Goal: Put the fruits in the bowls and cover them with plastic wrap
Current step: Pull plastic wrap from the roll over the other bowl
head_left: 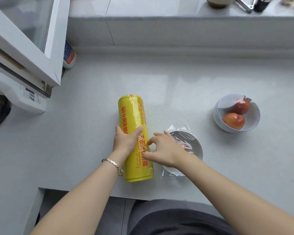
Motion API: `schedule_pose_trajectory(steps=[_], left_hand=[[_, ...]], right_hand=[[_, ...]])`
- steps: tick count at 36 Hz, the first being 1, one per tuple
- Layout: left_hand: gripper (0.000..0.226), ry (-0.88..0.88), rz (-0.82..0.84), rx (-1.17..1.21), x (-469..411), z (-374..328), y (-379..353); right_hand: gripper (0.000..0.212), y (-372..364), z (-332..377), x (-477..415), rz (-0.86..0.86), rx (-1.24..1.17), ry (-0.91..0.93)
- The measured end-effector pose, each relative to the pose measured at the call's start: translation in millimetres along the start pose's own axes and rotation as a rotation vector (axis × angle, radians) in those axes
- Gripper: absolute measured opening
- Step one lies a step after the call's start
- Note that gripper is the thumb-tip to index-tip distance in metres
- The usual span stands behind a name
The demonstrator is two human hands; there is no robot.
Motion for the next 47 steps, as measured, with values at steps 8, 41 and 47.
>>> schedule_pose_trajectory(steps=[8,41,47], left_hand=[[0.077,-0.068,0.092,-0.136,-11,0,19],[0.081,-0.094,0.096,-0.190,-9,2,24],[0.082,-0.091,0.099,-0.186,-9,3,23]], right_hand=[[0.055,-21,5,-6,-0.081,0.207,0.041],[0.024,-35,-11,16,-0.166,-0.147,0.185],[0.046,-33,6,16,-0.063,-0.044,0.101]])
Point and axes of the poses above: each hand's wrist, its own x-axis away from the middle knuckle, its own y-axis out of the back of the hand, z = x × y, the point moved 2 cm from there along -x, towards the middle knuckle, and after that the axes turned 12 degrees about -y, right-handed, at the moved point
